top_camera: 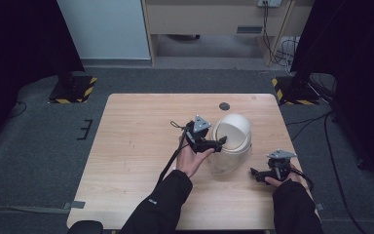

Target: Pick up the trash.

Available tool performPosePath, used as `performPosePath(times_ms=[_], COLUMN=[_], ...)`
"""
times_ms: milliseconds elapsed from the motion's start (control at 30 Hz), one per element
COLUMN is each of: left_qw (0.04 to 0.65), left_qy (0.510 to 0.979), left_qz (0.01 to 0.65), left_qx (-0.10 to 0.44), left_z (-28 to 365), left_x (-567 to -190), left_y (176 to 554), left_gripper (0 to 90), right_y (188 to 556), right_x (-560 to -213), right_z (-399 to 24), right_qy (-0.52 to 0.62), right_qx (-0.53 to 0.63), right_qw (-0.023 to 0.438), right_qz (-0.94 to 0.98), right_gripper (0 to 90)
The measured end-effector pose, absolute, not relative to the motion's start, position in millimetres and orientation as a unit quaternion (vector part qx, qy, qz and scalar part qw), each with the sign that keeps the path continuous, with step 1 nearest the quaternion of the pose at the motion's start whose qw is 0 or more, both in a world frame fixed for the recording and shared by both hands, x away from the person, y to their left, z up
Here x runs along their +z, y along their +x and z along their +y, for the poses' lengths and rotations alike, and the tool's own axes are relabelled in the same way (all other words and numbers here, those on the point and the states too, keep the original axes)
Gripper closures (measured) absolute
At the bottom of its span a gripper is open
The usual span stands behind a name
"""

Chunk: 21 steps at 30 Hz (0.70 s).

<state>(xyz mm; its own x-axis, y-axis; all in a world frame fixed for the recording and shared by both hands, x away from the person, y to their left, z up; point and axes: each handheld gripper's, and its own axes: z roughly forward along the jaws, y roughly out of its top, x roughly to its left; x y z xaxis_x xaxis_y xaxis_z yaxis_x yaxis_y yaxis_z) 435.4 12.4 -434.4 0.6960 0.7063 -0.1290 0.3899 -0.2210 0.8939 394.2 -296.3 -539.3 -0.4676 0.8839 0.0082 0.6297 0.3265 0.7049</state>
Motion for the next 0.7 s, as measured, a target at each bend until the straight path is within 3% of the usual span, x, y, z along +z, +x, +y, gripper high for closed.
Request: performPosePath(times_ms=[700], left_qw=[0.48], left_qy=[0.792], left_qz=[0.344], left_qx=[0.153], left_z=[0.9], left_x=[-437.5], left_y=[443.8], left_gripper=[15.5], right_y=[394.2], right_x=[-539.4], right_z=[-296.2], right_qy=[0.479], right_qx=[0.329], right_qw=[0.193], right_qz=[0.791], right_gripper=[0.7])
